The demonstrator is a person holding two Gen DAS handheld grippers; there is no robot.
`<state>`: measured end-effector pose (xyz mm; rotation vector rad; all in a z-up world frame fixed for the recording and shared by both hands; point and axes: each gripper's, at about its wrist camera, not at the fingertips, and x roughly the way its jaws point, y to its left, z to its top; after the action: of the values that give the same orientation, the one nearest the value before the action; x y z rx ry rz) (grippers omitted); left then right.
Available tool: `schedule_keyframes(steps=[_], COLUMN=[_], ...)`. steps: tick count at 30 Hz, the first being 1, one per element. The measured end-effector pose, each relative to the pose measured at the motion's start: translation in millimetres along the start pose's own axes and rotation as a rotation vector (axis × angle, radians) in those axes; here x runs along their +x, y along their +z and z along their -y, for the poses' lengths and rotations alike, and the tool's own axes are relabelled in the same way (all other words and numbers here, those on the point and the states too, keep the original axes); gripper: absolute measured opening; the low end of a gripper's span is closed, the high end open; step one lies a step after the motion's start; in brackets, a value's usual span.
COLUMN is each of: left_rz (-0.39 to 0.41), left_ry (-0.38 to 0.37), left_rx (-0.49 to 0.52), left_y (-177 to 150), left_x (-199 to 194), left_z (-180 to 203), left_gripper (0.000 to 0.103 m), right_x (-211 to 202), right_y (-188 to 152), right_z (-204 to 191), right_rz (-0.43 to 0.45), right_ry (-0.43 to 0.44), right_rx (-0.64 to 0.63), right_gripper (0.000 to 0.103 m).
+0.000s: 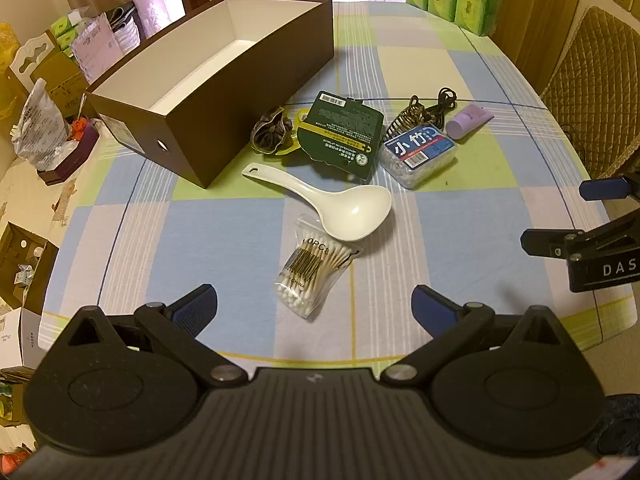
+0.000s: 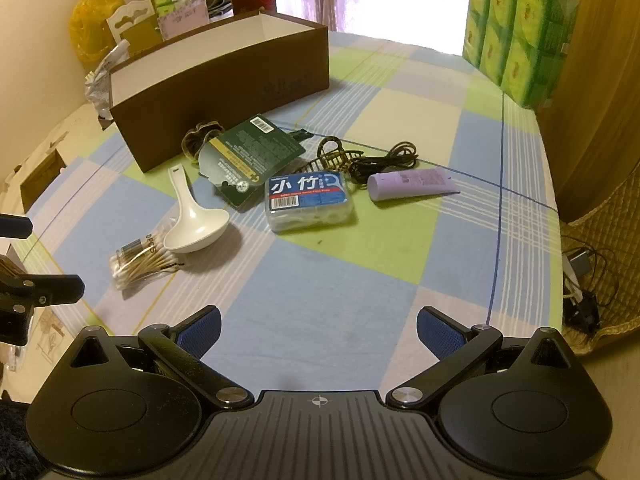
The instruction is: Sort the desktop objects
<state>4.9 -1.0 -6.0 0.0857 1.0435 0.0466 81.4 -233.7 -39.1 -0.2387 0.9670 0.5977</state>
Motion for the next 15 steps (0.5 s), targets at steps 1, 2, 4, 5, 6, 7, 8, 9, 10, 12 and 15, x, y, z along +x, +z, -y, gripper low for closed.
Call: schedule_keyframes(steps=[1,2,4,5,6,7,8,9,10,12,15], left_rz=[0.000,-0.001,-0.002,-0.002,-0.002,-0.002,-0.002,-0.003,-0.003,-0.003,-0.003], left_ry=[-0.001,-0.001,-0.001,-0.001,-0.001,-0.001,0.000,-0.001,-0.001,-0.002,-0.003], left_rx=[0.000,0.000,-0.001,-0.001,-0.001,-0.001,-0.001,-0.001,-0.001,-0.002,-0.002], left_y=[-0.5,-0.5,-0.4,-0.5,-0.8,-0.8,-0.4,-0.3,-0.1,-0.2,-0.6], left_x=[0.2,0.1,0.2,0.5,0.3,0.6,0.7,0.6,0.6,0.4,1.0], left_z=[0.0,0.0,0.0,0.3,0.4,0.4,0.5,0.4,0.5,0.6,0.7], left_gripper=[0.102,0.102,0.102,0.102,0.102,0.102,0.102,0.102,0.102,0.102,0.102], right_x=[0.2,0.3,0.6,0.5,0.5,0.6,0.6,0.9,0.9,0.8,0.8], right_y=[-0.2,-0.3,-0.8,-0.6,-0.6,-0.9,-1.0,-1.0,-1.0,-0.8,0.2], right_z=[0.3,0.3,0.6,0.3,0.4,0.5,0.3,0.2,0.2,0.2,-0.1], right_rz=[-0.001,-0.001,-0.001,0.000,0.000,0.001,0.001,0.001,0.001,0.000,-0.001], right_ry=[0.000,0.000,-0.001,0.000,0.002,0.001,0.001,0.000,0.001,0.001,0.000], right_rx=[0.000,0.000,0.000,-0.002,-0.006,-0.006,-0.007,-0.007,-0.007,-0.008,-0.009], right_gripper=[0.101,0.101,0.101,0.101,0.101,0.101,0.101,0.101,0.101,0.101,0.101])
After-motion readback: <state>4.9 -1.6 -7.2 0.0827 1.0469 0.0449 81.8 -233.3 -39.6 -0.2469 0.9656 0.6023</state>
